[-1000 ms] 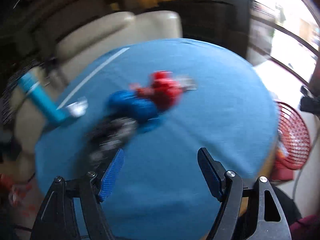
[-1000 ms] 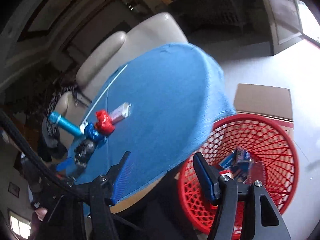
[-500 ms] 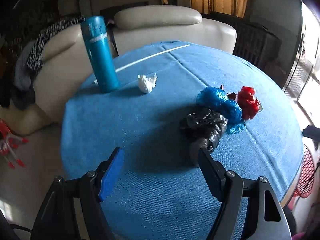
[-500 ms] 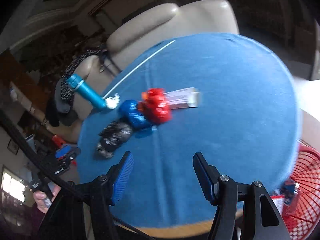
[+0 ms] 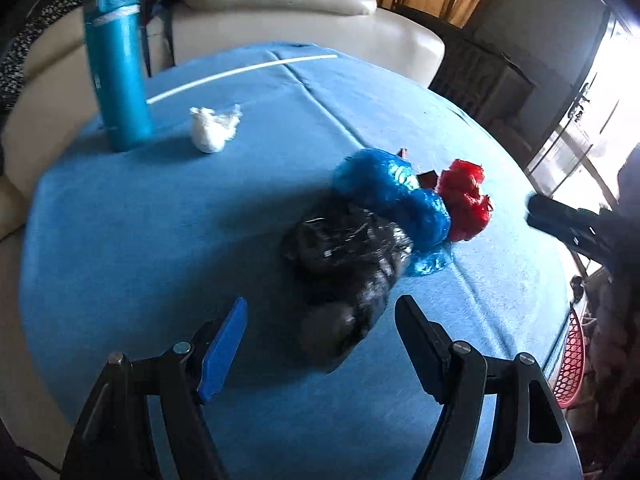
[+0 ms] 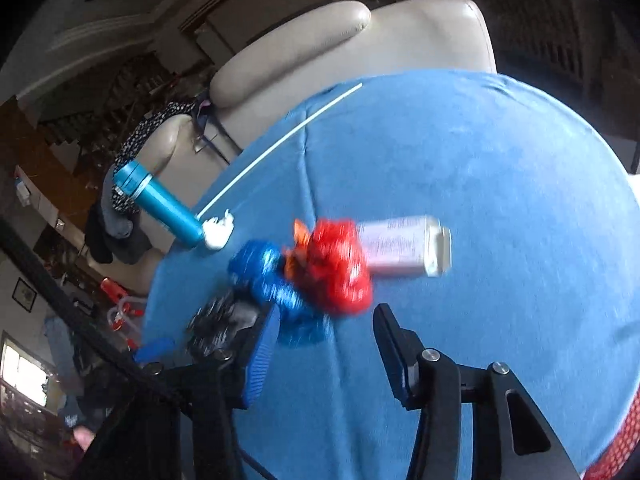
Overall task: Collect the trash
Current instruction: 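Grasp the black plastic bag with the left tool while the right tool grasps the red mesh bag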
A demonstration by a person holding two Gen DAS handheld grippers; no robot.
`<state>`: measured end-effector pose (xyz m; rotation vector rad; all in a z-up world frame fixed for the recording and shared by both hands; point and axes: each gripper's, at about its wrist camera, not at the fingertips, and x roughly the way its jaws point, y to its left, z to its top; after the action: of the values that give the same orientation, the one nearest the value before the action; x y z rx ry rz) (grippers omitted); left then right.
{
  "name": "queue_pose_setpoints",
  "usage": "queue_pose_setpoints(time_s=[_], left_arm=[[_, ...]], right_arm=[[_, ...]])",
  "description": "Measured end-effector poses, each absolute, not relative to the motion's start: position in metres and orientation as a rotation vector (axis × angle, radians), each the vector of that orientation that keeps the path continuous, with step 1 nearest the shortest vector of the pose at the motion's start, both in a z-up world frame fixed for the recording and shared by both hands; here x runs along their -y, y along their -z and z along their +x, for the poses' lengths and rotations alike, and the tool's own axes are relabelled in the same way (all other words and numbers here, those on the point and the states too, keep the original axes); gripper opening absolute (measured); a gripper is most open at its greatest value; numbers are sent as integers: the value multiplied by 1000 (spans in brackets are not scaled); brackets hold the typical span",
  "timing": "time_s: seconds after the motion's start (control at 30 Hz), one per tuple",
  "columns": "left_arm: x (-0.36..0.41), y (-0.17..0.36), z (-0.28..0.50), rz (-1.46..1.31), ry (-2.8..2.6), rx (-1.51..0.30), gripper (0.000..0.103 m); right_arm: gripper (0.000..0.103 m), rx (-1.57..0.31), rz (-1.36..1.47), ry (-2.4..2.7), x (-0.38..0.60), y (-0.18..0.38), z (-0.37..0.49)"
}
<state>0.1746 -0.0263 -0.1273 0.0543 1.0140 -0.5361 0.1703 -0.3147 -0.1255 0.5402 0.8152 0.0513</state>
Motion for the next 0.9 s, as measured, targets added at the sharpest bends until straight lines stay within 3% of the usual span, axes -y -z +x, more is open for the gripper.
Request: queue_pose_setpoints(time_s=[0.13,0.2,0.37,0.9], left_arm=[[35,134,180,35,553,-1027,73],[37,141,182,28,564,-1051,46],[39,151,176,39,571,-1076,33],[37,125,106,34,732,-1026,30]], right_arm=[[50,-813,514,-32,312,132,204],[45,-846,496,-25,307,141,220],[35,-892,493,-27,302,158,231],[31,-816,557,-64,323,136,101]])
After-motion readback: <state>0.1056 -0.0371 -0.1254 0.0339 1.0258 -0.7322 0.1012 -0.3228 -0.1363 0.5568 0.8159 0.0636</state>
